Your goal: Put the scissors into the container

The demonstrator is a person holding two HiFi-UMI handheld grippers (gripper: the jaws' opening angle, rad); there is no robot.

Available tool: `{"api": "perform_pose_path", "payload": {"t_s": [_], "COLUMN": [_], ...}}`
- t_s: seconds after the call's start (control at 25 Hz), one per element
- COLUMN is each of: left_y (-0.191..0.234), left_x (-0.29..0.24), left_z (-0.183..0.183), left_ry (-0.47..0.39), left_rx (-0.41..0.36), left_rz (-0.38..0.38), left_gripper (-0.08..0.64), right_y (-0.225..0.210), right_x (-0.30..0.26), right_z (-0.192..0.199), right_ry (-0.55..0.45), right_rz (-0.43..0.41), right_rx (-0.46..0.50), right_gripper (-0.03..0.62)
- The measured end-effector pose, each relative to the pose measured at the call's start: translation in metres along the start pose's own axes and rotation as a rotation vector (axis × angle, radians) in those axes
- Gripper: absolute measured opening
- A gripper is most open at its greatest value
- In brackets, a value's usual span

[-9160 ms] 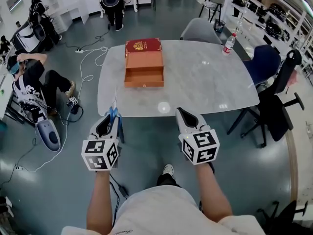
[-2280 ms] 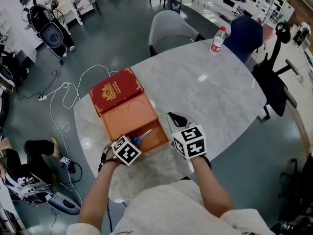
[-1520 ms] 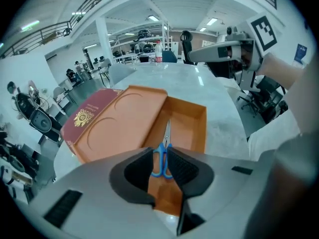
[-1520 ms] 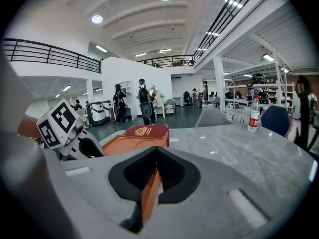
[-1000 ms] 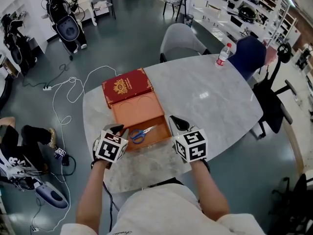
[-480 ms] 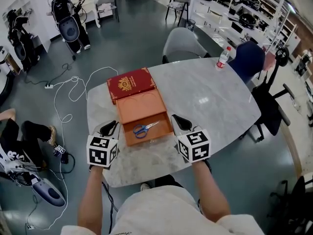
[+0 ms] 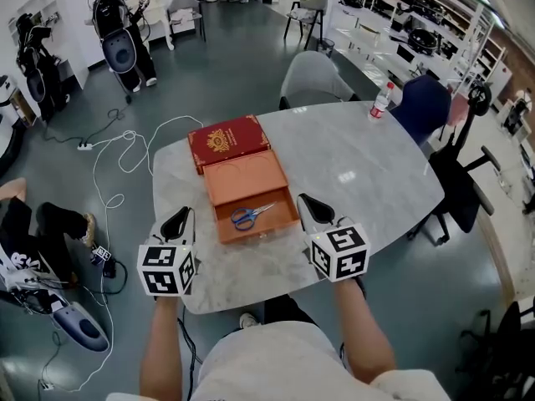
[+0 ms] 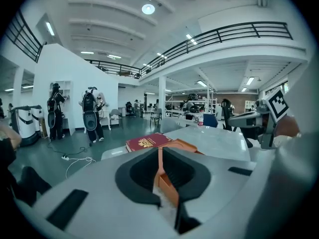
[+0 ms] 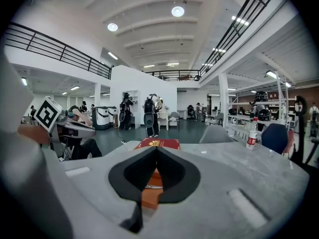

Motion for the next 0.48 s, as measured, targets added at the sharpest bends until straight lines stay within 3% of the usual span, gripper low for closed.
{"api": "perform_pose_path", "payload": {"t_s": [0.48], "left_y": [0.002], "left_x": [0.0108], "left_z": [0.005], "left_ry": [-0.029], "left_rx": [0.018], "left_rz": [-0.006], "left_gripper": [0.029], "right_y": [0.003], "right_x": [0.0087], "right_z": [0.0017], "right_ry": [-0.007], "right_rz": [0.016], "right_rx": [0.004], "right_gripper": [0.005]}}
Point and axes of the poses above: the fingertips, and each gripper's own axes: x backward along the fingers, y to its left, z out of its underside, the point moved 2 cm from there along x, backward along the fingers, and after that the axes turned 4 degrees about z, right-handed, at the moved point
